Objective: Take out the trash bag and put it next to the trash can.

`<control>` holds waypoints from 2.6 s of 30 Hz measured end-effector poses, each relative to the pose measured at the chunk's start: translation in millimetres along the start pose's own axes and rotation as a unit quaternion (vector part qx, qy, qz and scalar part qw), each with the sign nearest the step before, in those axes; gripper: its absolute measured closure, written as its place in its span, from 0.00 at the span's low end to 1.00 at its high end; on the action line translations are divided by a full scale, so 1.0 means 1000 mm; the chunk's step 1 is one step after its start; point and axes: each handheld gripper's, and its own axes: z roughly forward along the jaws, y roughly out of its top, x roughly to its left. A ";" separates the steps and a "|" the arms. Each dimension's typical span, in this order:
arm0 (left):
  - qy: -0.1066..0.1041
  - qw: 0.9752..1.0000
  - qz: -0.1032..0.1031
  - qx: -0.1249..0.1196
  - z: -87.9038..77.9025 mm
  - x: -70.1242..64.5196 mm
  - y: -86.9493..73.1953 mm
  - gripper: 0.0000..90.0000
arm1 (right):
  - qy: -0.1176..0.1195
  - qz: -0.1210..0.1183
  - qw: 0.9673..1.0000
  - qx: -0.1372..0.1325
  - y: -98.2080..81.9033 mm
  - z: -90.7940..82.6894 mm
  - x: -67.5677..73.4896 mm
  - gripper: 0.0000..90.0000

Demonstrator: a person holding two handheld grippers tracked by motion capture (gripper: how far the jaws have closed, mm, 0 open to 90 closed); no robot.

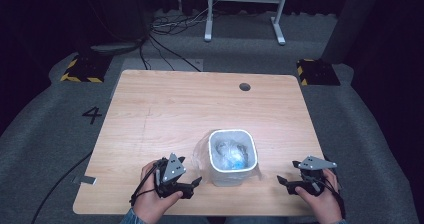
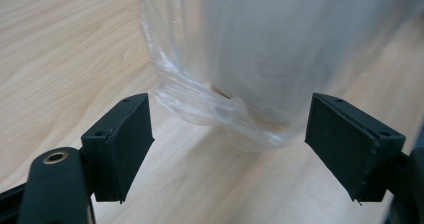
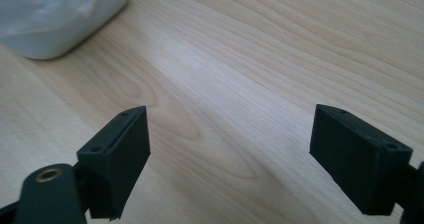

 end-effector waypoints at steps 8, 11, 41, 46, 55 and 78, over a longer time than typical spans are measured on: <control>-0.032 0.999 0.014 0.008 -0.002 -0.017 -0.005 0.22 | 0.036 -0.028 0.999 -0.021 0.011 -0.016 0.033 0.19; -0.050 0.998 0.028 0.007 0.005 -0.021 -0.006 0.21 | 0.058 -0.031 0.997 -0.031 0.013 -0.016 0.044 0.20; -0.051 0.997 0.062 0.008 0.003 -0.017 0.006 1.00 | 0.052 -0.099 0.986 -0.125 0.044 -0.040 0.072 0.94; -0.046 0.996 0.075 -0.009 -0.008 -0.017 0.018 1.00 | 0.046 -0.114 0.982 -0.142 0.052 -0.051 0.074 0.95; -0.048 0.995 0.079 -0.032 -0.021 -0.025 0.029 0.80 | 0.028 -0.137 0.974 -0.179 0.075 -0.076 0.076 0.95; -0.027 0.998 0.053 0.027 -0.003 -0.018 0.008 0.32 | 0.049 -0.199 0.957 -0.206 0.149 -0.065 0.101 0.94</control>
